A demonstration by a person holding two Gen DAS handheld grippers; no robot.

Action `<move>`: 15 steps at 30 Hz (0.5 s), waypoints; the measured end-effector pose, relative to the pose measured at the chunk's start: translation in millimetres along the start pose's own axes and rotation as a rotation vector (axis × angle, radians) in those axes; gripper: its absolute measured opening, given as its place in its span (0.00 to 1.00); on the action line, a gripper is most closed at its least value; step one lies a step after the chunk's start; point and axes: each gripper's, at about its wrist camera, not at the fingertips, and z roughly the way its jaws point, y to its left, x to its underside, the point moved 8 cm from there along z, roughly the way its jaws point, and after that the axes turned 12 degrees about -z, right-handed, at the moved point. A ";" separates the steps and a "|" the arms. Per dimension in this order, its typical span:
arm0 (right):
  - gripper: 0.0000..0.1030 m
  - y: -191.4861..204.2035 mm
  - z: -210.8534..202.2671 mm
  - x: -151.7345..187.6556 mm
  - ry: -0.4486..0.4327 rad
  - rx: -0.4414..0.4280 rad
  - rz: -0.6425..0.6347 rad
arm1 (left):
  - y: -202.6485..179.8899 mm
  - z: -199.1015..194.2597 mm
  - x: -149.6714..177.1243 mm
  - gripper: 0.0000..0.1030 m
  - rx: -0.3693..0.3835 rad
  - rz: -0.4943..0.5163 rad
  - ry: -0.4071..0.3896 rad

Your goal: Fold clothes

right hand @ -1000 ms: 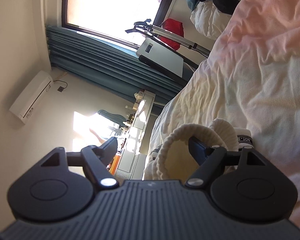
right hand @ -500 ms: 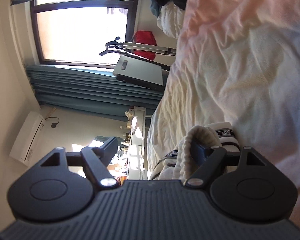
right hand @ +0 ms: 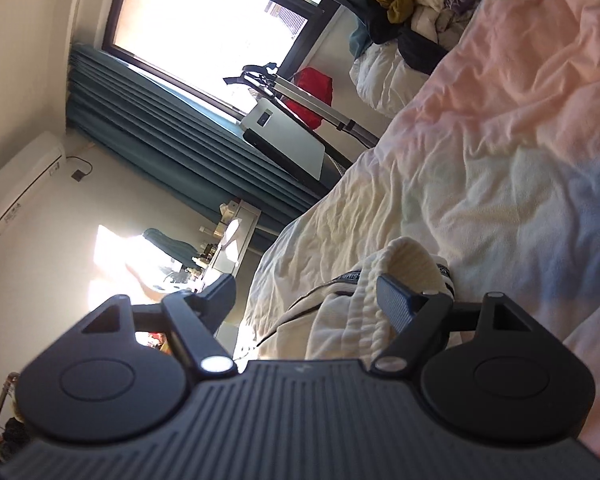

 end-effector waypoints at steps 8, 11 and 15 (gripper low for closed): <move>0.78 -1.5 -31.6 48.4 0.061 0.224 -0.045 | 94.8 -64.5 -29.7 0.78 -0.179 -0.348 -0.019; 0.78 -5.2 -31.0 71.4 0.106 0.244 -0.007 | 138.3 -87.6 -35.5 0.79 -0.265 -0.467 -0.009; 0.78 -1.9 -23.3 82.1 0.144 0.254 -0.038 | 175.7 -109.4 -22.7 0.86 -0.314 -0.559 -0.001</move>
